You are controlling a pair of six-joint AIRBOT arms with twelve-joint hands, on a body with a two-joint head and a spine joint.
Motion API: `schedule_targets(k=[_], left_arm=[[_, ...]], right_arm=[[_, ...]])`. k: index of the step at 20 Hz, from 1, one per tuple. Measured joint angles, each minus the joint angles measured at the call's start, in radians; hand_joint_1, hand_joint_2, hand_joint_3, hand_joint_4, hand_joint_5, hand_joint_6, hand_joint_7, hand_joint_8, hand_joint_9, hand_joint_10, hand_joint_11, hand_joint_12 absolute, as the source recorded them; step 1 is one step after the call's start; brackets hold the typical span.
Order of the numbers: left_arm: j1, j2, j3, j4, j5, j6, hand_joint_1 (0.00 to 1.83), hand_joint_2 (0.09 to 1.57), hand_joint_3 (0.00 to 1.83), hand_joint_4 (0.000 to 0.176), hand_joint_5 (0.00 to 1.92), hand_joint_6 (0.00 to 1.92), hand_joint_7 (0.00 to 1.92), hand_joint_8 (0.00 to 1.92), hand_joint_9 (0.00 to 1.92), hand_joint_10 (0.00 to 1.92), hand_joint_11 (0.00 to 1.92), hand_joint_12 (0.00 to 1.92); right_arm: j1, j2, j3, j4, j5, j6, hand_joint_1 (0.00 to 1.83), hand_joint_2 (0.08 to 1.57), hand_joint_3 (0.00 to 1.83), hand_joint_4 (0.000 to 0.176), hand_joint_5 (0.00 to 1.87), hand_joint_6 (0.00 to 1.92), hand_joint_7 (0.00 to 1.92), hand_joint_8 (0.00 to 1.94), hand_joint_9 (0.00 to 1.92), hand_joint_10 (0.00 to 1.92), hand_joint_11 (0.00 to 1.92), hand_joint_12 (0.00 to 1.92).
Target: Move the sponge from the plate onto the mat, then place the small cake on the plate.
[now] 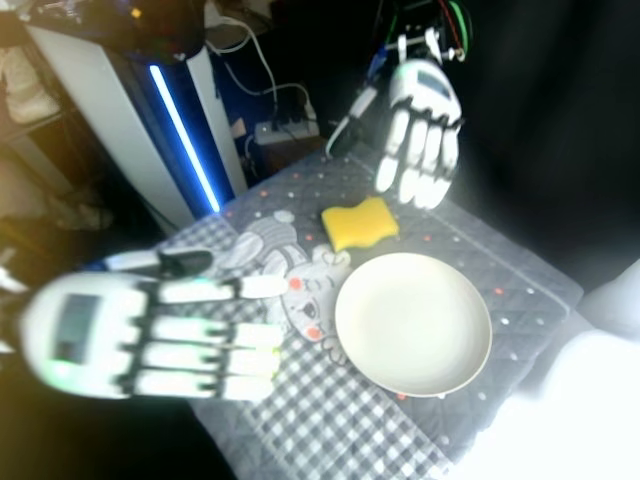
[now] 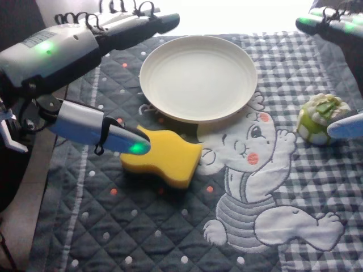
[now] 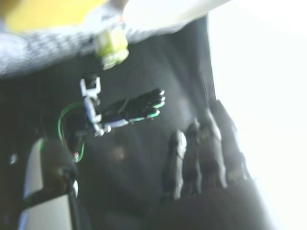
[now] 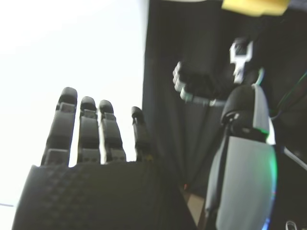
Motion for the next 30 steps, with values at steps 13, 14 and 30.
schedule_targets(k=[13, 14, 30], left_arm=[[0.047, 0.008, -0.008, -0.035, -0.007, -0.003, 0.79, 0.73, 0.00, 0.176, 0.00, 0.00, 0.00, 0.00, 0.00, 0.00, 0.00, 0.00], [0.047, 0.008, -0.008, -0.033, -0.006, -0.004, 0.79, 0.73, 0.00, 0.176, 0.00, 0.00, 0.00, 0.00, 0.00, 0.00, 0.00, 0.00], [0.093, 0.013, -0.010, -0.070, -0.016, -0.019, 0.87, 0.78, 0.01, 0.161, 0.05, 0.01, 0.00, 0.00, 0.00, 0.00, 0.00, 0.00]], right_arm=[[0.102, -0.071, 0.059, -0.243, -0.262, 0.035, 1.13, 0.85, 0.00, 0.109, 0.30, 0.00, 0.39, 0.01, 0.65, 0.06, 0.30, 1.38], [0.102, -0.071, 0.061, -0.243, -0.271, 0.036, 1.13, 0.85, 0.00, 0.109, 0.30, 0.00, 0.39, 0.01, 0.65, 0.06, 0.30, 1.38], [0.243, -0.069, 0.088, -0.315, -0.252, 0.111, 1.26, 1.11, 0.00, 0.000, 1.03, 0.74, 1.00, 1.17, 0.89, 1.19, 0.75, 1.57]])
